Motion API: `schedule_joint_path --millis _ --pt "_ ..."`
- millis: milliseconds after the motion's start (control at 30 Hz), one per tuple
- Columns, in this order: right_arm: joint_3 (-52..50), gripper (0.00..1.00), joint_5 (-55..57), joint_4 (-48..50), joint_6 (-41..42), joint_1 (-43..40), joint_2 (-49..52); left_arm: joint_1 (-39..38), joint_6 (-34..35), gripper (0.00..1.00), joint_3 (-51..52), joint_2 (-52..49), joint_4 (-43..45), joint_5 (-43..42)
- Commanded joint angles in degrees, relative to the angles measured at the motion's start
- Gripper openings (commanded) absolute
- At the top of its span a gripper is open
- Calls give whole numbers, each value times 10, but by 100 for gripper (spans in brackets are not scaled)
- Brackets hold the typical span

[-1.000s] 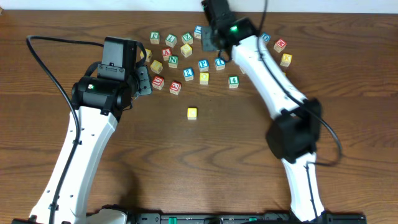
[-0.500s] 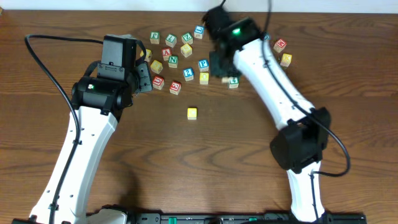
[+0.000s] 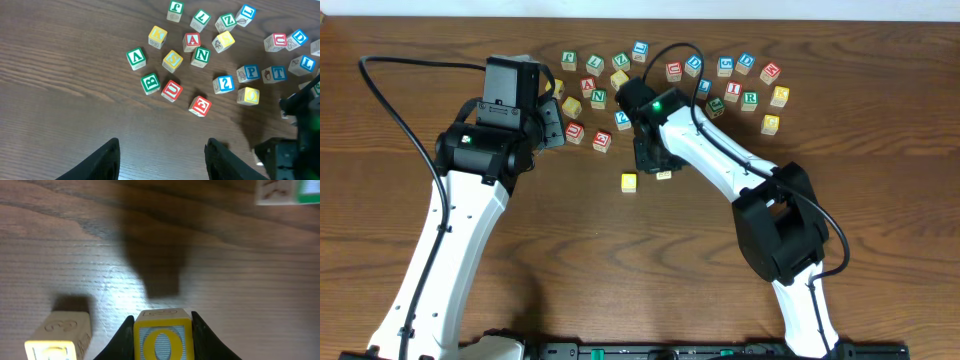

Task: Spell out CORL
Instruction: 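Lower the O block onto the table right of the C block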

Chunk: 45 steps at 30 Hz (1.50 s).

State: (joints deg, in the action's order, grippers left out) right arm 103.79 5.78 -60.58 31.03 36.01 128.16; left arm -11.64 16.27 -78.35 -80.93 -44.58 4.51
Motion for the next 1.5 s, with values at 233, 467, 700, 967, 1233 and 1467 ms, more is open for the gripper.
schedule_joint_path --millis 233,467,700,967,1233,1467 --pt "-42 19 -31 46 31 18 4 4 10 54 -6 -7 1 7" --pt "-43 24 -39 45 30 19 4 4 10 54 -6 -7 1 7" --pt "-43 29 -45 43 30 25 4 4 10 54 -6 -7 1 7" --pt "-43 35 -45 40 30 26 4 4 10 54 -6 -7 1 7" --pt "-43 35 -49 38 30 26 4 4 10 54 -6 -7 0 7" --pt "-43 34 -63 27 31 26 4 4 10 54 -6 -7 0 7"
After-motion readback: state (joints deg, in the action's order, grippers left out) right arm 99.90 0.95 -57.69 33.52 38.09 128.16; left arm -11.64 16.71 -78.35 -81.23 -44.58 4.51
